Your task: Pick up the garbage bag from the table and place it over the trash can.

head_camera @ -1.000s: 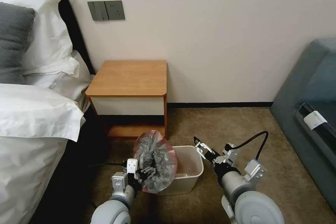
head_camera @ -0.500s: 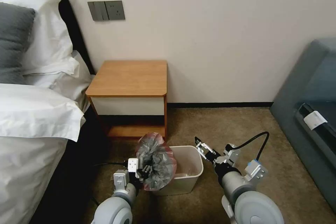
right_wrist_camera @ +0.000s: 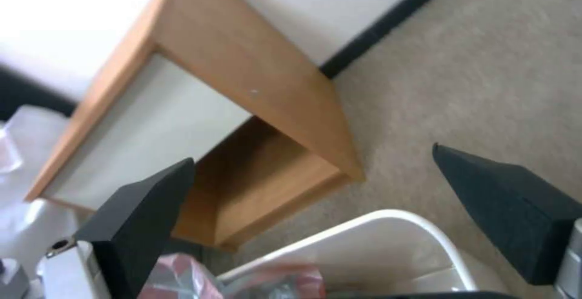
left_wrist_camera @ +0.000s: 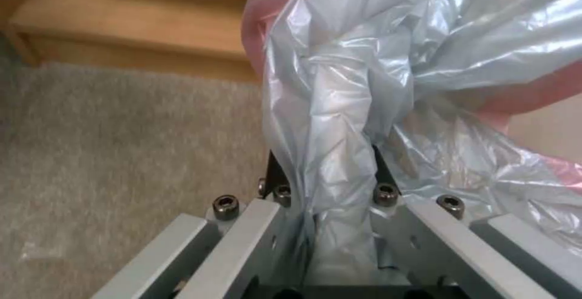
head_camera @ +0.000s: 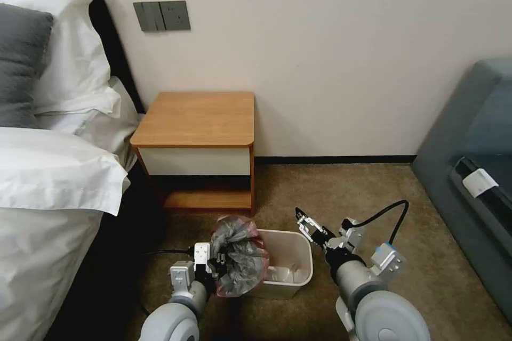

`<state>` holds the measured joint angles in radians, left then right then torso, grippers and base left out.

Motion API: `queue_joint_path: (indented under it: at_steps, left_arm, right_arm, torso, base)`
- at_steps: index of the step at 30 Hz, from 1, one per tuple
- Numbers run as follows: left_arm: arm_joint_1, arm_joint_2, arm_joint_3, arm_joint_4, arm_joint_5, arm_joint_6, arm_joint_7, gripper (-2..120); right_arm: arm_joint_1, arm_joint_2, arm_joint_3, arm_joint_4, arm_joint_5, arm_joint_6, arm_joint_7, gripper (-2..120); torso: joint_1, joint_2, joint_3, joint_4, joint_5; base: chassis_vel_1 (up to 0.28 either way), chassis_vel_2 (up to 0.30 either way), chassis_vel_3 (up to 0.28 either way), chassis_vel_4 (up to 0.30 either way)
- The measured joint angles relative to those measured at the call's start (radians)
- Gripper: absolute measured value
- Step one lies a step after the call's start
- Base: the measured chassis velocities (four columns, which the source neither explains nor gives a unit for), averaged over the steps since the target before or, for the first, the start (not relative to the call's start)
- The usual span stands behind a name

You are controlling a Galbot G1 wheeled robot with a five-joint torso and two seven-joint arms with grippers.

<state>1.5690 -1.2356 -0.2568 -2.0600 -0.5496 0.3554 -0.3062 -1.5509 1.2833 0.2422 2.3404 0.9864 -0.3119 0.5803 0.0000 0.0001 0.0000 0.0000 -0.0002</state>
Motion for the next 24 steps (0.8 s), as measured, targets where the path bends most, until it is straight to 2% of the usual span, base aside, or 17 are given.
queue_joint_path:
  at_steps: [4,5,9,10,13,19,22,24]
  left_arm:
    - [0.008,0.004,-0.025,-0.022,-0.018,-0.084,0.031,6]
    - [0.008,0.004,-0.025,-0.022,-0.018,-0.084,0.031,6]
    - [0.013,0.009,-0.059,-0.039,-0.004,-0.177,0.102,6]
    - [0.013,0.009,-0.059,-0.039,-0.004,-0.177,0.102,6]
    - [0.017,0.014,-0.086,-0.053,0.012,-0.23,0.153,6]
    - [0.019,0.015,-0.113,-0.066,0.023,-0.273,0.202,6]
    - [0.026,0.015,-0.125,-0.074,0.025,-0.305,0.229,6]
    - [0.028,0.015,-0.127,-0.076,0.026,-0.312,0.234,6]
  right_arm:
    - [0.0,-0.041,-0.001,0.061,-0.051,-0.053,-0.09,100]
    - [0.0,-0.041,-0.001,0.061,-0.051,-0.053,-0.09,100]
    - [0.01,-0.11,-0.016,0.124,-0.077,-0.134,-0.216,100]
    - [0.01,-0.11,-0.016,0.124,-0.077,-0.134,-0.216,100]
    - [0.054,-0.173,-0.049,0.151,-0.046,-0.18,-0.303,100]
    - [0.116,-0.195,-0.119,0.125,0.048,-0.188,-0.272,100]
    - [0.182,-0.173,-0.183,0.066,0.073,-0.187,-0.177,100]
    - [0.199,-0.165,-0.195,0.051,0.071,-0.187,-0.16,100]
  torso:
    - [0.0,0.0,0.0,0.0,0.0002]
    - [0.0,0.0,0.0,0.0,0.0002]
    - [0.0,0.0,0.0,0.0,0.0002]
    - [0.0,0.0,0.0,0.0,0.0002]
    - [0.0,0.0,0.0,0.0,0.0002]
    - [0.0,0.0,0.0,0.0,0.0002]
    - [0.0,0.0,0.0,0.0001,0.0002]
    - [0.0,0.0,0.0,0.0001,0.0002]
  base:
    - [0.0,0.0,0.0,0.0]
    - [0.0,0.0,0.0,0.0]
    - [0.0,0.0,0.0,0.0]
    - [0.0,0.0,0.0,0.0]
    - [0.0,0.0,0.0,0.0]
    - [0.0,0.0,0.0,0.0]
    - [0.0,0.0,0.0,0.0]
    - [0.0,0.0,0.0,0.0]
